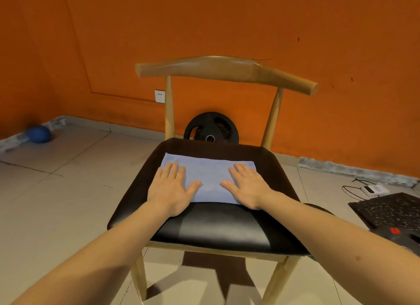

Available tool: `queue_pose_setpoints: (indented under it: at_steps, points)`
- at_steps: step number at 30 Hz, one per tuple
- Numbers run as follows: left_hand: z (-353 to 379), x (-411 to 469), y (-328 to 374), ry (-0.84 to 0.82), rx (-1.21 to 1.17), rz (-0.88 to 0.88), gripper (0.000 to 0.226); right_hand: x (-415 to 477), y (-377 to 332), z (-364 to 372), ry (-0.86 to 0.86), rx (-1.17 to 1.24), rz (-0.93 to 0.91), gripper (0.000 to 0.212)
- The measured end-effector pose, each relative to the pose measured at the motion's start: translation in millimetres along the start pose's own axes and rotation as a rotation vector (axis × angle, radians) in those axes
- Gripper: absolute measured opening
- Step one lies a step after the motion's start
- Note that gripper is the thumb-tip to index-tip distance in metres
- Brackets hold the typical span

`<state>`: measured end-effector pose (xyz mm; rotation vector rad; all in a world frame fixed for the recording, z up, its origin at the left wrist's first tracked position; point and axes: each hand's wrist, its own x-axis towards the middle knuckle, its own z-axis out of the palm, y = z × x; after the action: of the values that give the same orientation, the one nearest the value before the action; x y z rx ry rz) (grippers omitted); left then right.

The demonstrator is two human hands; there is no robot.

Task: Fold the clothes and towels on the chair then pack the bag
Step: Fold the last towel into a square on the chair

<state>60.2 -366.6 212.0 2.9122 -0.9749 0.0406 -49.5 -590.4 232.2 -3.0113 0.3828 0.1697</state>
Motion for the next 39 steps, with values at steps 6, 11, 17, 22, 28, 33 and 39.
queue_pose_setpoints:
  at_steps: [6, 11, 17, 22, 28, 33, 39]
  points:
    - [-5, 4, 2, -0.065, 0.049, -0.001, 0.085, 8, 3, -2, -0.004, 0.1, 0.009, 0.072]
    - [-23, -4, 45, 0.098, -0.032, 0.115, 0.051, 35, 23, -14, 0.233, 0.205, 0.13, 0.048]
    - [-10, -34, 117, 0.012, -0.157, 0.399, 0.069, 50, 39, -21, 0.135, 0.204, 0.247, 0.045]
    - [-1, -50, 113, 0.075, -0.096, 0.454, 0.074, 21, 44, -42, 0.178, 0.445, 0.251, 0.01]
    - [-3, -83, 80, 0.138, -0.085, 0.557, 0.089, -35, 36, -50, -0.002, 0.927, 0.4, 0.014]
    - [16, -104, 60, 0.28, -0.1, 0.597, 0.069, -94, 17, -41, -0.114, 1.292, 0.517, 0.008]
    - [15, -121, 56, 0.277, -0.155, 0.609, 0.052, -138, 7, -19, -0.063, 1.365, 0.549, 0.021]
